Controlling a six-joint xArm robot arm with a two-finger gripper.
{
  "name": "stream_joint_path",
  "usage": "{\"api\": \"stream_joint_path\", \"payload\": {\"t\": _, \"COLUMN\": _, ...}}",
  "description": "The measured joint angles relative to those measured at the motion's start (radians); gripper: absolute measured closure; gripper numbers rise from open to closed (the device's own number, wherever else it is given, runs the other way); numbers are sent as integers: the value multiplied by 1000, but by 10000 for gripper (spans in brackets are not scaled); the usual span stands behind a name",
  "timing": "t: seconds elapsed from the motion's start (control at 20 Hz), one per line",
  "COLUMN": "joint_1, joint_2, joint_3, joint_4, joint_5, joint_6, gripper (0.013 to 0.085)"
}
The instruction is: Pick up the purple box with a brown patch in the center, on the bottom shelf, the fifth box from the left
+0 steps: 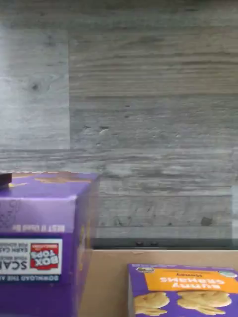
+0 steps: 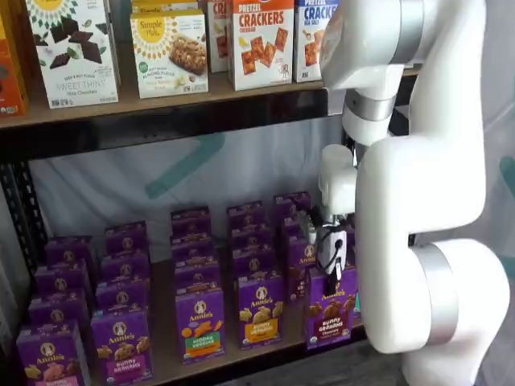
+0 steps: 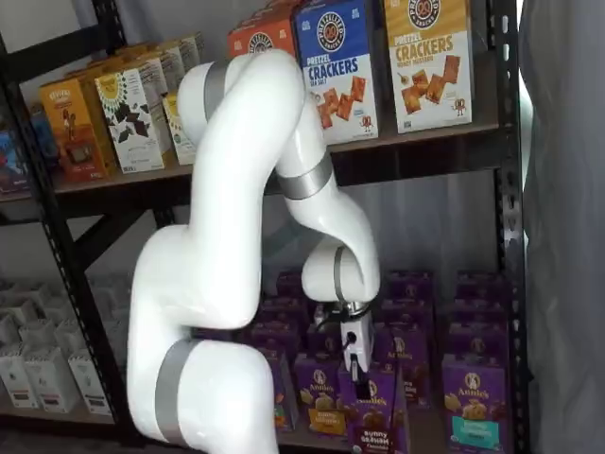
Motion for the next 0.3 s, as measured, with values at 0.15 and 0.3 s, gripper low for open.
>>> {"api": "stream_joint_path", "payload": {"t": 0.15, "joint_1": 4, "joint_2": -40, "joint_3": 32, "joint_4": 10, "joint_5": 13, "joint_6": -5, "gripper": 610}}
{"api": "stream_joint_path", "payload": {"t": 0.3, "joint_1": 5, "joint_2": -70, "joint_3": 57, "joint_4": 4, "joint_5": 18, "joint_6": 1, "gripper": 610}}
